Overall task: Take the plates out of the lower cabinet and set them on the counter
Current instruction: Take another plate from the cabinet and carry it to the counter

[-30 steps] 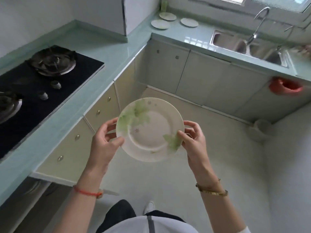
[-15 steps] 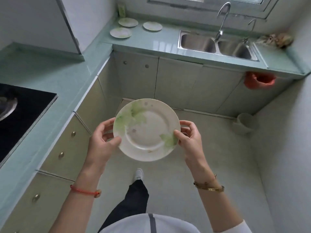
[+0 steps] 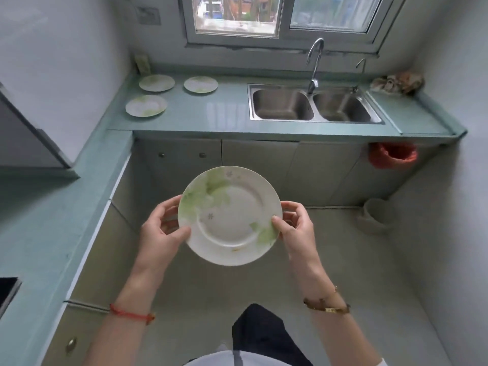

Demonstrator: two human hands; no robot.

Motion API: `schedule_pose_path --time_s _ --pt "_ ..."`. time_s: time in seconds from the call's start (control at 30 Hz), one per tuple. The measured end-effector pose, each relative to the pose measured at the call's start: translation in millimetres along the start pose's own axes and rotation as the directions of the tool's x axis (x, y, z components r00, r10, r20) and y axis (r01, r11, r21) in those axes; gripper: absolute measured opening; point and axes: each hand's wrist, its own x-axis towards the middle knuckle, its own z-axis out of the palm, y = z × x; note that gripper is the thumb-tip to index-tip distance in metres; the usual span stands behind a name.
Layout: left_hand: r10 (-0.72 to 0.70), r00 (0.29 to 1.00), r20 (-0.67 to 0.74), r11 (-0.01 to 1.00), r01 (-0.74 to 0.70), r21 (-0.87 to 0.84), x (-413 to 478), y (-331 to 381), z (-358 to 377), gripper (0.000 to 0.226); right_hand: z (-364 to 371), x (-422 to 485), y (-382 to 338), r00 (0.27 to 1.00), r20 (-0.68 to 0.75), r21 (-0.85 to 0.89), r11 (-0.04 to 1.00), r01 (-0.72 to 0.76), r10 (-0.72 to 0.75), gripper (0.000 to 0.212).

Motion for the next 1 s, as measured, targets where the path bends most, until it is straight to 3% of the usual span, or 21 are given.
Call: schedule_pose_path --time_s 0.2,0.6,1.0 --pt "-0.018 1.0 0.007 1.0 0.018 0.011 100 11 32 0.062 24 101 -14 1.0 -0.015 -0.003 1.0 0.0 0.0 0.026" --pt "-0.059 0.983 -0.173 0.997 0.05 -0.053 299 29 85 0.067 95 334 -63 0.987 0.163 -0.089 0.996 0.009 0.006 0.026" --pt "-0.148 0.957 -0.249 0.989 0.138 -0.059 499 14 49 0.069 235 508 -63 0.971 0.223 -0.262 0.965 -0.024 0.085 0.026"
